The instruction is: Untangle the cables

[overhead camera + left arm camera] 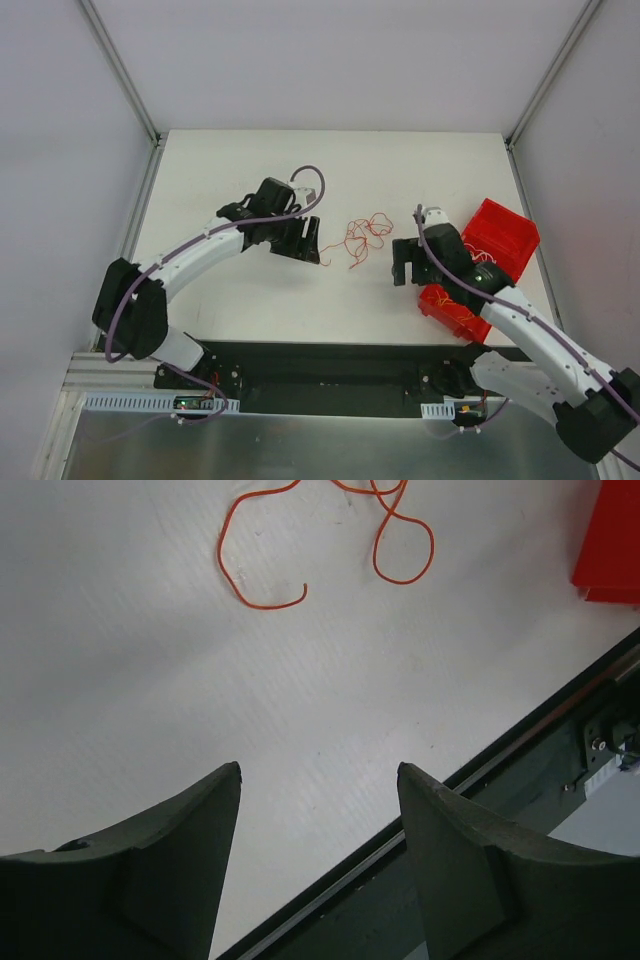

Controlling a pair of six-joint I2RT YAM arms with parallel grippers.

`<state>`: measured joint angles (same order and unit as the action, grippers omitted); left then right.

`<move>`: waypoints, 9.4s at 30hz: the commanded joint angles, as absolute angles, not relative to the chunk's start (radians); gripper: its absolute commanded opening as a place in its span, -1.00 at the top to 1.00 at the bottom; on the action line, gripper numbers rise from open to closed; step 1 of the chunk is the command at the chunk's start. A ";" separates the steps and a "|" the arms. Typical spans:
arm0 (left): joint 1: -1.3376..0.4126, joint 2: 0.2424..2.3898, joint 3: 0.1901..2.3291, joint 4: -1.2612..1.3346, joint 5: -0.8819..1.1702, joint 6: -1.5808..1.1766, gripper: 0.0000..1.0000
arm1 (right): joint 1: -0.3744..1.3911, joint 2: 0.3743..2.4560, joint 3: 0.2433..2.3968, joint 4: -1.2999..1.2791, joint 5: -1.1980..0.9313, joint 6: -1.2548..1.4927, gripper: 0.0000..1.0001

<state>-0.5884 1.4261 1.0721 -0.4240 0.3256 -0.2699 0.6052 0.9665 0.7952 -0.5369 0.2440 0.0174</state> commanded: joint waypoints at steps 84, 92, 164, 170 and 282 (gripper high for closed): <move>-0.715 1.019 1.747 -0.420 0.427 -0.324 1.00 | 0.621 1.167 0.589 -0.040 -0.060 0.382 -0.64; -0.715 1.000 1.706 -0.434 0.299 -0.357 1.00 | 0.635 1.040 0.623 -0.092 -0.153 0.238 -0.78; -0.715 0.840 1.019 -0.460 -0.127 -0.466 1.00 | 0.724 1.327 0.903 -0.247 -0.104 0.199 -0.43; -0.707 1.072 0.997 -0.399 -0.140 -0.497 1.00 | 0.726 1.371 0.910 -0.187 -0.172 0.252 -0.43; -0.483 0.514 0.813 -0.370 -0.239 -0.149 -0.51 | 0.183 1.155 2.161 -0.911 0.515 -0.173 0.99</move>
<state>-0.4953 0.5285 0.8181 -0.4011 -0.2607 -0.1452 0.1913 1.0504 2.0399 -0.8516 0.3950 -0.0731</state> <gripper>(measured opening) 0.758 0.013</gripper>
